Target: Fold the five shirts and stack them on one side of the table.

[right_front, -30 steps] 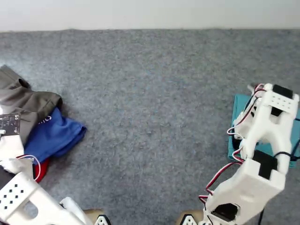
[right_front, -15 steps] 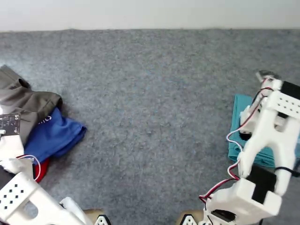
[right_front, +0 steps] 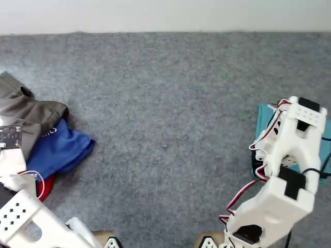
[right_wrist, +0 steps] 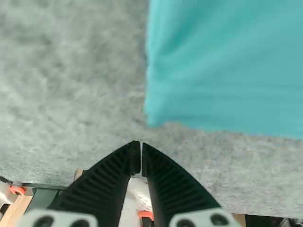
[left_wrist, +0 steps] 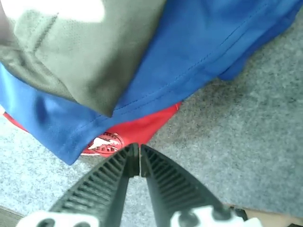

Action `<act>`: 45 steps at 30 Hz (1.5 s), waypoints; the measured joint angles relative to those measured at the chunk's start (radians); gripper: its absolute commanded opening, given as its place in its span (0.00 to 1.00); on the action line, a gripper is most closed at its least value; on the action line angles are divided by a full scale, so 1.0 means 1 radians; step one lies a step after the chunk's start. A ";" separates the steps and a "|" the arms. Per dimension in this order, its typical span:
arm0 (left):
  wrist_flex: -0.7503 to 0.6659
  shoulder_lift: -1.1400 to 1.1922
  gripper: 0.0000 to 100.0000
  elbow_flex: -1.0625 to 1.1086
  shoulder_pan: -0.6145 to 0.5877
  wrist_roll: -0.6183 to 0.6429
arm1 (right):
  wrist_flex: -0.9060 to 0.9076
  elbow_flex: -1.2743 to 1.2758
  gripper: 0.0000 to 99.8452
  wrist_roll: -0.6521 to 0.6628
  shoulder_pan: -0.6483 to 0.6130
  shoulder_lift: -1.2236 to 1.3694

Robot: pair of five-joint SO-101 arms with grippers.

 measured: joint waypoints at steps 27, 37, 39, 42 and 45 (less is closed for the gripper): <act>-0.227 0.543 0.21 -0.384 0.000 -0.333 | 0.015 0.466 0.01 -0.005 -0.155 -0.931; -0.226 0.856 0.01 -0.545 0.011 -0.333 | 0.017 0.466 0.01 -0.005 -0.157 -1.037; -0.226 0.858 0.01 -0.551 0.028 -0.333 | 0.017 0.466 0.01 -0.005 -0.157 -1.048; -0.210 0.858 0.01 -0.574 0.049 -0.333 | 0.017 0.466 0.01 -0.005 -0.157 -1.057; -0.161 0.809 0.01 -0.618 0.074 -0.319 | 0.017 0.466 0.01 -0.005 -0.157 -1.071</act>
